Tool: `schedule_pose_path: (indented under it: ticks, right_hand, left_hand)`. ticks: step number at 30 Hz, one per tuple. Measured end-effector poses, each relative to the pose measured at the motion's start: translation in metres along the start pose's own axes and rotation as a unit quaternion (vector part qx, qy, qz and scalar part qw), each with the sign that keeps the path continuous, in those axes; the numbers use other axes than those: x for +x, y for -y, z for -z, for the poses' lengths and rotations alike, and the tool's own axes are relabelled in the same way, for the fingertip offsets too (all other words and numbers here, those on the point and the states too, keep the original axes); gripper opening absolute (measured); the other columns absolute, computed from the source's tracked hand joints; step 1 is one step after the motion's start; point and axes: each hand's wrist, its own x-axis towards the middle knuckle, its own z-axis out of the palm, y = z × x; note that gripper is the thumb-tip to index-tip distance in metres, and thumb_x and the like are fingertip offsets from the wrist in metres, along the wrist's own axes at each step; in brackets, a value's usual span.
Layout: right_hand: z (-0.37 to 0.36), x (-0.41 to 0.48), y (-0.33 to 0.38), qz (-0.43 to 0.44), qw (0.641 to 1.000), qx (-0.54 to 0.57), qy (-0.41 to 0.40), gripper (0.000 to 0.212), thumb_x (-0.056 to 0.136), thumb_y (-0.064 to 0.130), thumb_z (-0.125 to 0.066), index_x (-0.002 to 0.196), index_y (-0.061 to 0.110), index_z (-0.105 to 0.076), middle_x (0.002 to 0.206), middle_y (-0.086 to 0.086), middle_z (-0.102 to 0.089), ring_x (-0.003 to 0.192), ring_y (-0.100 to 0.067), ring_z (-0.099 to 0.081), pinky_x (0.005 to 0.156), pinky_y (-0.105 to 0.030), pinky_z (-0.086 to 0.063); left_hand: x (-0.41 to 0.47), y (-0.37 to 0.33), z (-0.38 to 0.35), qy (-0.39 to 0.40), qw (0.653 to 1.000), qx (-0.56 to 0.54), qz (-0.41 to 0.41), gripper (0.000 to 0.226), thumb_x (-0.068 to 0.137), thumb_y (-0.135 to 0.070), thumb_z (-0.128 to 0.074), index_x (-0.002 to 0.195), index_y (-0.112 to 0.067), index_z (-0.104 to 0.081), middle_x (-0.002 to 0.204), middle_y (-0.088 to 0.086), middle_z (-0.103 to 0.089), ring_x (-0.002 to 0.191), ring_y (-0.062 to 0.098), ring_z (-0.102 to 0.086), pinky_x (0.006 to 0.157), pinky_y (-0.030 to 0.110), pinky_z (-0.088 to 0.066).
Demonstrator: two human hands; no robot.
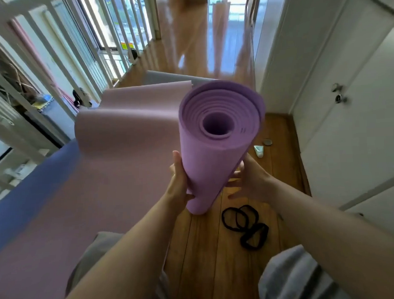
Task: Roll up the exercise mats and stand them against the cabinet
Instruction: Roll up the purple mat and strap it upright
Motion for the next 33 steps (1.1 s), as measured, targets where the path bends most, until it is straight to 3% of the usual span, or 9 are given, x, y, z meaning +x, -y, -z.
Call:
schedule_pose_path:
  ticks: [2, 7, 11, 14, 16, 19, 22, 29, 33]
  right_hand:
    - [0.005, 0.004, -0.001, -0.008, 1.000, 0.010, -0.001, 0.075, 0.083, 0.075, -0.038, 0.135, 0.022, -0.044, 0.128, -0.015, -0.053, 0.119, -0.036, -0.051, 0.100, -0.063, -0.038]
    - [0.006, 0.001, 0.006, 0.007, 1.000, -0.025, -0.017, 0.080, 0.079, 0.079, -0.040, 0.137, 0.024, -0.042, 0.132, -0.010, -0.050, 0.124, -0.033, -0.046, 0.092, -0.055, -0.042]
    - [0.004, -0.007, 0.028, 0.243, 0.957, -0.089, -0.131, 0.030, 0.090, 0.028, -0.058, 0.119, 0.023, -0.052, 0.115, -0.013, -0.060, 0.108, -0.037, -0.060, 0.087, -0.051, -0.052]
    - [-0.002, -0.024, 0.048, 0.289, 0.949, -0.091, -0.090, 0.025, 0.090, 0.007, -0.059, 0.114, 0.010, -0.056, 0.111, -0.020, -0.061, 0.095, -0.036, -0.064, 0.082, -0.047, -0.056]
    - [-0.009, -0.044, 0.061, 0.227, 0.968, -0.080, -0.070, 0.014, 0.099, 0.019, -0.046, 0.103, 0.014, -0.058, 0.102, -0.014, -0.061, 0.089, -0.032, -0.062, 0.079, -0.041, -0.053]
    - [-0.010, -0.069, 0.078, 0.130, 0.985, -0.104, -0.037, 0.043, 0.094, 0.063, -0.031, 0.111, 0.031, -0.055, 0.107, -0.011, -0.062, 0.098, -0.029, -0.063, 0.083, -0.047, -0.054]
    - [-0.002, -0.087, 0.095, 0.105, 0.988, -0.109, -0.008, 0.076, 0.074, 0.084, -0.024, 0.129, 0.037, -0.046, 0.116, -0.014, -0.061, 0.107, -0.034, -0.061, 0.090, -0.057, -0.049]
    - [0.021, -0.102, 0.114, 0.094, 0.989, -0.109, 0.024, 0.106, 0.058, 0.085, -0.035, 0.145, 0.024, -0.037, 0.128, -0.021, -0.056, 0.110, -0.038, -0.060, 0.093, -0.058, -0.048]
    - [0.031, -0.100, 0.117, 0.119, 0.989, -0.085, 0.002, 0.103, 0.060, 0.085, -0.041, 0.142, 0.023, -0.039, 0.130, -0.020, -0.054, 0.114, -0.040, -0.057, 0.094, -0.057, -0.048]
  left_hand:
    - [0.001, 0.003, -0.001, 0.007, 1.000, -0.004, -0.011, 0.073, 0.082, -0.081, -0.019, 0.145, -0.044, -0.017, 0.152, -0.007, -0.024, 0.139, 0.030, -0.025, 0.096, 0.067, -0.038]
    - [0.005, -0.004, -0.004, 0.003, 1.000, 0.026, -0.011, 0.087, 0.073, -0.088, -0.028, 0.144, -0.039, -0.025, 0.150, 0.000, -0.028, 0.134, 0.031, -0.032, 0.091, 0.066, -0.044]
    - [0.006, -0.030, 0.004, -0.099, 0.975, 0.166, -0.109, 0.040, 0.098, -0.046, -0.043, 0.127, -0.019, -0.041, 0.132, 0.010, -0.039, 0.110, 0.028, -0.052, 0.089, 0.052, -0.052]
    - [-0.005, -0.054, 0.006, -0.058, 0.978, 0.159, -0.125, 0.026, 0.098, -0.016, -0.047, 0.123, -0.021, -0.043, 0.117, 0.011, -0.056, 0.103, 0.027, -0.059, 0.086, 0.050, -0.054]
    - [-0.020, -0.071, 0.006, -0.020, 0.991, 0.093, -0.089, 0.026, 0.101, -0.029, -0.044, 0.125, -0.020, -0.044, 0.124, 0.010, -0.056, 0.109, 0.027, -0.057, 0.086, 0.049, -0.054]
    - [-0.039, -0.093, 0.001, 0.063, 0.995, 0.052, -0.064, 0.062, 0.093, -0.067, -0.030, 0.138, -0.026, -0.045, 0.134, 0.008, -0.051, 0.120, 0.031, -0.051, 0.096, 0.054, -0.046]
    - [-0.047, -0.105, -0.009, 0.127, 0.988, 0.069, -0.059, 0.082, 0.075, -0.083, -0.022, 0.136, -0.032, -0.042, 0.140, 0.007, -0.045, 0.128, 0.032, -0.044, 0.103, 0.056, -0.039]
    - [-0.052, -0.114, -0.044, 0.152, 0.977, 0.126, -0.077, 0.098, 0.061, -0.085, -0.022, 0.144, -0.034, -0.035, 0.153, 0.002, -0.032, 0.138, 0.028, -0.033, 0.108, 0.056, -0.032]
    - [-0.053, -0.117, -0.065, 0.163, 0.975, 0.102, -0.112, 0.058, 0.079, -0.076, -0.012, 0.110, -0.046, -0.052, 0.126, -0.014, -0.052, 0.133, 0.020, -0.037, 0.109, 0.057, -0.030]
